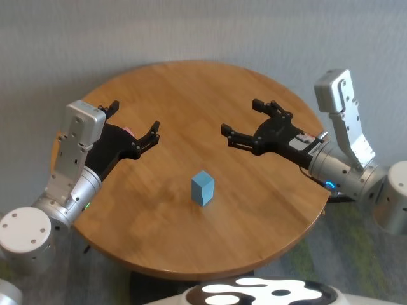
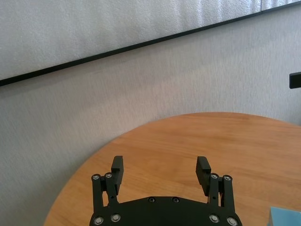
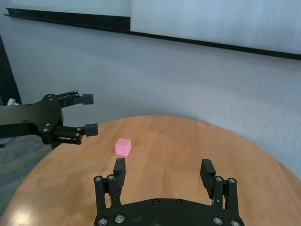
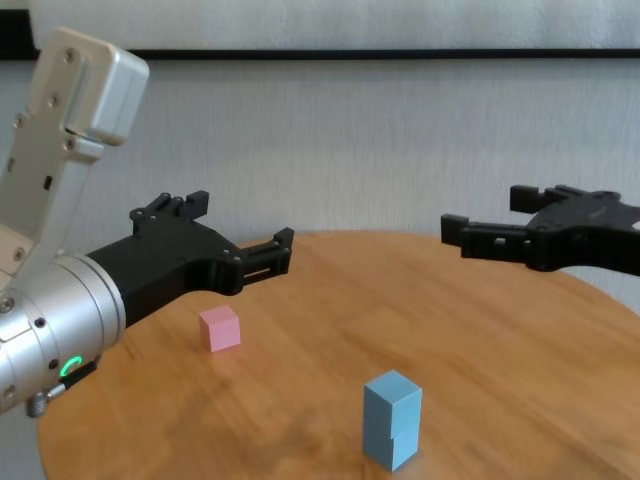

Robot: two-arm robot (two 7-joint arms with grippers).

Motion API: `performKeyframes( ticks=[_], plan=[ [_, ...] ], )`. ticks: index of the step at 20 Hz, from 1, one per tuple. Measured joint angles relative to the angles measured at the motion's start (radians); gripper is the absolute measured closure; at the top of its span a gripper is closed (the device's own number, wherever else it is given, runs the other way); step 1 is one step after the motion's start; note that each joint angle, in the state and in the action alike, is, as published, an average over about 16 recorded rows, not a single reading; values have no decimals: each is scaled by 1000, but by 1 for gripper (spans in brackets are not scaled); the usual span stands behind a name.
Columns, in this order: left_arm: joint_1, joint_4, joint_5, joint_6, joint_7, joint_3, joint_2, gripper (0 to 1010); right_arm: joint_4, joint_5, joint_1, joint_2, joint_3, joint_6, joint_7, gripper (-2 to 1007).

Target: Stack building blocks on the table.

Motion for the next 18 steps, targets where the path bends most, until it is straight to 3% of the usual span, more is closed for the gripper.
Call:
performKeyframes(
  ticks=[5, 18],
  plan=[
    [0, 0, 0, 0, 0, 0, 0, 8, 9, 23, 8, 9, -5, -11, 1, 0],
    [0, 0, 0, 0, 0, 0, 0, 8, -17, 41, 2, -9, -25, 5, -73, 0]
  ],
)
